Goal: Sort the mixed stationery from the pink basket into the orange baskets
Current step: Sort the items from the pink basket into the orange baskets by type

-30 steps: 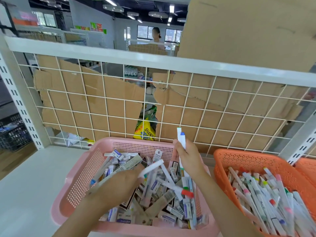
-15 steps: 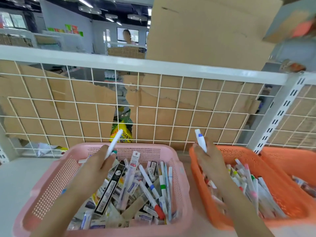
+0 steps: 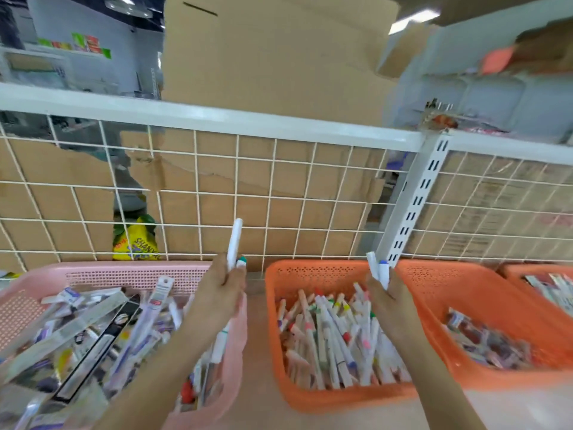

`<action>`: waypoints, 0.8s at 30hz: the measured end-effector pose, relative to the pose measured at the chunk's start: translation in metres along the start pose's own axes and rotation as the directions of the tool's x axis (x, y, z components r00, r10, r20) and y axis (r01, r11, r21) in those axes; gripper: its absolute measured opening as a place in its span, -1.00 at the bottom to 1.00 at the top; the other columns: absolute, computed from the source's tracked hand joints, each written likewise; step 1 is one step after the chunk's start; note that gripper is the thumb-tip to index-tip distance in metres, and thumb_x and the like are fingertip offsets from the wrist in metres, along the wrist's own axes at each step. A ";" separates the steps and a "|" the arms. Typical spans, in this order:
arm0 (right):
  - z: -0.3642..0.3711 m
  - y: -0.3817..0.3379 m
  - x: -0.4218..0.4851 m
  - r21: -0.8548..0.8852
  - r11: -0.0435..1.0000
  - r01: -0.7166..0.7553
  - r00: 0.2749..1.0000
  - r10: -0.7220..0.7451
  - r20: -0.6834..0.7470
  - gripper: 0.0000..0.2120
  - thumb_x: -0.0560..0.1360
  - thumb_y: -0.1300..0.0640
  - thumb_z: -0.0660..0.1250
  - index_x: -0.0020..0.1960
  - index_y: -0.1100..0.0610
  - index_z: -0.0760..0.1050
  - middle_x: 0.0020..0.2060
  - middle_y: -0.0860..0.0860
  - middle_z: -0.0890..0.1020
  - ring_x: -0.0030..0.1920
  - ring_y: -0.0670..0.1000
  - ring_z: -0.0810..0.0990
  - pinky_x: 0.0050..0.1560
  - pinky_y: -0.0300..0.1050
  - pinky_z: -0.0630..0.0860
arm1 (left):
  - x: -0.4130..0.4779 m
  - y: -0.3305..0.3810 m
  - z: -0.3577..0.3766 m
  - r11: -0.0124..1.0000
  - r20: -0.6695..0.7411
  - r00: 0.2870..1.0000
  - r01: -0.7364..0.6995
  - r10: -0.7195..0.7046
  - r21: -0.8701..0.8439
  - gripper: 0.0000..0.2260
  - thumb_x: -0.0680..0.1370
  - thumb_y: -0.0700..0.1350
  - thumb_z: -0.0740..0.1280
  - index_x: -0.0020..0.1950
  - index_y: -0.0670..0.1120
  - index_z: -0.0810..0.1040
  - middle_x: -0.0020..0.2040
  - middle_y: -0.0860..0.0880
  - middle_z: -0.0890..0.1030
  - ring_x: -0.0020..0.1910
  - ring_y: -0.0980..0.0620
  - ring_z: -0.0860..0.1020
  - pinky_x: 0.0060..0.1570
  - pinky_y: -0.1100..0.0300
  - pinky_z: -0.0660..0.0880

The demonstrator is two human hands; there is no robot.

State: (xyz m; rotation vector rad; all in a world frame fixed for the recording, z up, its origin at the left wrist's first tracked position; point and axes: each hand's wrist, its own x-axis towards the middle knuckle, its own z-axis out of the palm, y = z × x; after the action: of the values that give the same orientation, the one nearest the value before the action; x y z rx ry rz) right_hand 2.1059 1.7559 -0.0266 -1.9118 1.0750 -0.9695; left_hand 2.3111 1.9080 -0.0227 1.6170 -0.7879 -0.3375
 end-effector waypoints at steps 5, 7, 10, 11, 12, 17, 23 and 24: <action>-0.013 0.022 0.006 -0.197 0.979 -0.043 0.994 0.062 0.092 -0.65 0.59 0.09 0.16 0.37 0.05 0.30 -0.27 0.05 0.56 -0.30 0.05 0.52 -0.33 -0.10 0.32 | -0.013 0.004 0.076 0.999 0.185 0.982 0.020 -0.026 0.033 -0.79 0.57 -0.31 0.18 0.10 -0.04 0.30 -0.18 -0.11 0.44 -0.42 0.09 0.44 -0.46 0.37 0.40; -0.018 0.028 0.007 -0.277 0.961 -0.021 0.989 0.061 0.135 -0.59 0.57 0.08 0.20 0.40 0.05 0.26 -0.28 0.08 0.55 -0.33 0.07 0.51 -0.34 -0.12 0.32 | -0.016 -0.001 0.098 0.998 0.272 0.961 0.059 -0.057 0.003 -0.53 0.54 -0.37 0.16 0.33 0.07 0.20 0.05 -0.07 0.44 -0.25 0.06 0.55 -0.32 0.27 0.52; -0.027 0.037 0.009 -0.413 0.909 0.056 0.988 0.010 0.156 -0.68 0.53 0.06 0.29 0.24 0.11 0.37 -0.20 0.05 0.58 -0.27 0.02 0.50 -0.27 -0.11 0.41 | -0.025 -0.006 0.119 0.986 0.314 0.949 -0.022 -0.031 0.163 -0.30 0.52 -0.37 0.18 0.52 0.09 -0.01 0.40 0.00 0.27 0.22 -0.02 0.46 0.11 0.18 0.50; -0.029 0.039 0.009 -0.433 0.897 0.082 0.989 -0.021 0.145 -0.69 0.52 0.08 0.30 0.23 0.11 0.38 -0.14 0.07 0.59 -0.24 0.02 0.49 -0.25 -0.10 0.42 | -0.028 -0.006 0.123 0.975 0.320 0.947 -0.044 -0.028 0.216 -0.29 0.51 -0.37 0.18 0.53 0.08 -0.06 0.45 0.00 0.19 0.31 -0.06 0.39 0.18 0.16 0.45; -0.031 0.040 0.009 -0.436 0.893 0.111 0.989 -0.057 0.135 -0.69 0.52 0.11 0.31 0.24 0.11 0.38 -0.10 0.09 0.61 -0.23 0.01 0.48 -0.25 -0.11 0.42 | -0.030 -0.006 0.125 0.962 0.320 0.947 -0.055 -0.036 0.269 -0.29 0.52 -0.35 0.17 0.54 0.06 -0.06 0.46 0.00 0.15 0.36 -0.08 0.34 0.21 0.14 0.41; -0.039 0.041 0.007 -0.488 0.844 0.221 0.975 -0.198 0.099 -0.68 0.52 0.09 0.32 0.25 0.07 0.42 0.10 -0.03 0.57 -0.01 0.02 0.57 -0.23 -0.19 0.40 | -0.041 -0.005 0.115 0.924 0.341 0.932 -0.231 0.121 0.304 -0.61 0.55 -0.22 0.23 0.37 0.00 0.36 0.32 0.04 0.36 0.31 0.13 0.35 0.24 0.42 0.20; -0.019 0.037 0.007 -0.500 0.757 0.421 0.905 -0.387 0.176 -0.71 0.33 0.26 0.51 0.03 0.20 0.56 -0.10 0.12 0.64 -0.14 0.20 0.63 -0.22 -0.02 0.55 | -0.049 -0.006 0.059 0.881 0.316 0.924 -0.324 0.217 0.345 -0.66 0.52 -0.20 0.27 0.28 -0.02 0.46 0.21 0.07 0.47 0.19 0.15 0.44 0.20 0.35 0.34; -0.014 0.033 0.005 -0.490 0.751 0.441 0.896 -0.401 0.192 -0.71 0.31 0.27 0.52 0.01 0.20 0.57 -0.12 0.12 0.64 -0.18 0.19 0.63 -0.25 -0.01 0.56 | -0.049 -0.007 0.047 0.867 0.291 0.929 -0.329 0.227 0.373 -0.65 0.51 -0.16 0.25 0.30 0.00 0.45 0.23 0.08 0.47 0.21 0.15 0.43 0.21 0.35 0.33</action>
State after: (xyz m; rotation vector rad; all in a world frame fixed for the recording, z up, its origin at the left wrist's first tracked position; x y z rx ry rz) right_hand 2.0841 1.7350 -0.0473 -2.7133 0.9387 -0.8819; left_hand 2.2487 1.9052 -0.0501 1.8439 -1.3378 -0.1581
